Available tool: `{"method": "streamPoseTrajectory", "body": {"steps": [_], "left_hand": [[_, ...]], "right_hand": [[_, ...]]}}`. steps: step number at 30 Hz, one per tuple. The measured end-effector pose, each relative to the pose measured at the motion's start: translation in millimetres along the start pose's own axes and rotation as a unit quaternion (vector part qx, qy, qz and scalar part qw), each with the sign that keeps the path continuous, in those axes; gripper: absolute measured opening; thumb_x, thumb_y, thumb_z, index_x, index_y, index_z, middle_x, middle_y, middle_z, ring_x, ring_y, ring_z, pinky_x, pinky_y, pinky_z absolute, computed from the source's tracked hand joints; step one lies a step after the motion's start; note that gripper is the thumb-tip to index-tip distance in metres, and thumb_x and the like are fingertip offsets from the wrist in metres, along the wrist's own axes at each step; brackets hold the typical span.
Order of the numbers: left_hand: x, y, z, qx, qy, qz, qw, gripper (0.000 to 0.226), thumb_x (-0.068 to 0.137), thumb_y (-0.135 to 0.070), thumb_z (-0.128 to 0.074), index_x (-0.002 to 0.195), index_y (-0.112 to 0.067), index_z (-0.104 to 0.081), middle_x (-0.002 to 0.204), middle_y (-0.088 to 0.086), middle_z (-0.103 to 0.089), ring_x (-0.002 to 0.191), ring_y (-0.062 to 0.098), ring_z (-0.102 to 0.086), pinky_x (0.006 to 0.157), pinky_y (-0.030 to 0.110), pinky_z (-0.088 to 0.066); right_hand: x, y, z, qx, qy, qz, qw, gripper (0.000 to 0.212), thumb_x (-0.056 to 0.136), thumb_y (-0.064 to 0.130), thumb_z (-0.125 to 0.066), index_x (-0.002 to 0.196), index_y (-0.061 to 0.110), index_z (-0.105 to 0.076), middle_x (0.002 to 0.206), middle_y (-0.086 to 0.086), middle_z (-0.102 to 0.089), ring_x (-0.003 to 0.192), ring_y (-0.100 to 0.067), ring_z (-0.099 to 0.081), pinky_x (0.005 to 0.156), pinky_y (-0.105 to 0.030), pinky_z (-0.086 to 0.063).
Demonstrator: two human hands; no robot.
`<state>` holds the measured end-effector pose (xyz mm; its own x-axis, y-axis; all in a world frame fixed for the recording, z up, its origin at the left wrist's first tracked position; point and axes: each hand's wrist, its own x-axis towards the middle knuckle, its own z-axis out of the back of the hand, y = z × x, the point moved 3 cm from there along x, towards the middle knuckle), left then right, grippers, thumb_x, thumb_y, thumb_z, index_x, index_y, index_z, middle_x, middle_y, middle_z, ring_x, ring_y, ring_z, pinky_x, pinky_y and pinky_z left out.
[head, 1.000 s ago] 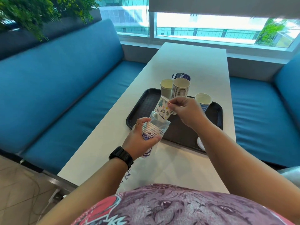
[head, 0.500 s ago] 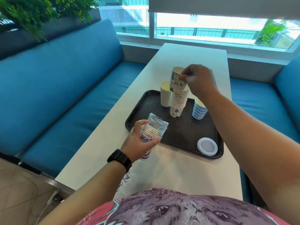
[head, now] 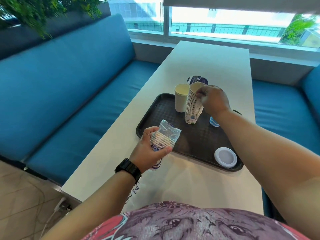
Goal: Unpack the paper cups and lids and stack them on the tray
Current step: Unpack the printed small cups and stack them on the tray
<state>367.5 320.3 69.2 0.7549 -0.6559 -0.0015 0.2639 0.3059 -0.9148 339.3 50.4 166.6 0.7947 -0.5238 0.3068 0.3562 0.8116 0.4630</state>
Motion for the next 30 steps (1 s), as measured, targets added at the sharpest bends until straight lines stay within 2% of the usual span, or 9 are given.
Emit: {"method": "streamPoseTrajectory", "body": {"steps": [7,9,11,13,14,18,22,27,30], "left_hand": [[3,0,-1,0.010,0.006,0.030,0.999,0.081,0.073,-0.039,-0.085,0.136,-0.033,-0.035,0.128,-0.002,-0.058,0.109,0.007,-0.063,0.098,0.033,-0.053],[3,-3,0,0.007,0.001,0.033,0.999,0.084,0.072,-0.039,-0.086,0.140,-0.030,-0.036,0.126,-0.004,-0.059,0.108,0.006,-0.063,0.098,0.032,-0.053],[4,-4,0,0.002,-0.004,0.030,1.000,0.086,0.071,-0.040,-0.086,0.141,-0.027,-0.038,0.124,-0.005,-0.061,0.107,0.005,-0.063,0.097,0.031,-0.053],[4,-7,0,-0.006,-0.008,0.019,1.000,0.089,0.065,-0.046,-0.086,0.140,-0.027,-0.041,0.121,-0.006,-0.064,0.106,0.005,-0.064,0.097,0.031,-0.053],[4,-9,0,-0.012,-0.011,0.014,1.000,0.089,0.061,-0.050,-0.085,0.137,-0.029,-0.044,0.119,-0.007,-0.065,0.105,0.004,-0.065,0.097,0.031,-0.054],[4,-15,-3,-0.024,-0.004,0.002,1.000,0.063,0.058,-0.052,-0.083,0.115,-0.044,-0.057,0.108,-0.009,-0.072,0.098,0.006,-0.069,0.093,0.037,-0.056],[3,-17,-5,-0.029,0.009,0.002,1.000,0.074,0.056,-0.054,-0.086,0.123,-0.035,-0.060,0.107,-0.007,-0.073,0.098,0.010,-0.070,0.092,0.042,-0.056],[3,-20,-7,-0.019,0.012,-0.002,1.000,0.082,0.055,-0.059,-0.087,0.128,-0.033,-0.059,0.111,-0.008,-0.071,0.102,0.011,-0.069,0.094,0.042,-0.055],[3,-23,-5,-0.002,0.013,-0.013,1.000,0.064,0.062,-0.047,-0.089,0.120,-0.038,-0.061,0.107,-0.010,-0.072,0.098,0.007,-0.069,0.092,0.037,-0.056]], "right_hand": [[-7,-6,-3,0.020,-0.025,0.023,0.999,0.031,0.093,0.007,-0.056,0.122,0.011,-0.066,0.131,-0.010,-0.061,0.136,-0.025,-0.043,0.117,-0.037,-0.025],[-16,0,3,0.052,-0.067,0.019,0.996,0.030,0.091,0.010,-0.061,0.121,0.013,-0.067,0.130,-0.007,-0.062,0.134,-0.023,-0.043,0.114,-0.036,-0.028],[-29,12,11,0.105,-0.089,0.019,0.990,0.023,0.090,0.013,-0.064,0.111,0.016,-0.071,0.120,-0.002,-0.065,0.121,-0.019,-0.051,0.104,-0.021,-0.034],[-42,24,12,0.169,-0.048,-0.007,0.985,0.013,0.089,0.018,-0.067,0.098,0.024,-0.074,0.104,0.008,-0.068,0.099,-0.008,-0.058,0.086,-0.003,-0.034],[-48,29,9,0.205,-0.006,-0.021,0.978,0.013,0.088,0.019,-0.069,0.092,0.030,-0.074,0.097,0.012,-0.071,0.092,-0.004,-0.061,0.083,-0.003,-0.037],[-69,41,-2,0.247,0.155,-0.004,0.957,0.017,0.084,0.018,-0.074,0.083,0.035,-0.073,0.084,0.013,-0.073,0.081,-0.002,-0.066,0.085,-0.022,-0.051],[-77,55,-7,0.198,0.251,0.031,0.947,0.010,0.084,0.010,-0.071,0.088,0.017,-0.077,0.084,0.002,-0.073,0.070,-0.002,-0.060,0.077,-0.022,-0.050],[-80,63,-5,0.127,0.303,0.041,0.944,0.008,0.082,0.011,-0.070,0.087,0.010,-0.077,0.086,-0.009,-0.071,0.067,-0.007,-0.052,0.062,-0.017,-0.043],[-81,65,-5,0.112,0.312,0.048,0.942,0.007,0.082,0.012,-0.069,0.084,0.010,-0.076,0.080,-0.006,-0.069,0.066,-0.007,-0.051,0.062,-0.017,-0.042]]}}
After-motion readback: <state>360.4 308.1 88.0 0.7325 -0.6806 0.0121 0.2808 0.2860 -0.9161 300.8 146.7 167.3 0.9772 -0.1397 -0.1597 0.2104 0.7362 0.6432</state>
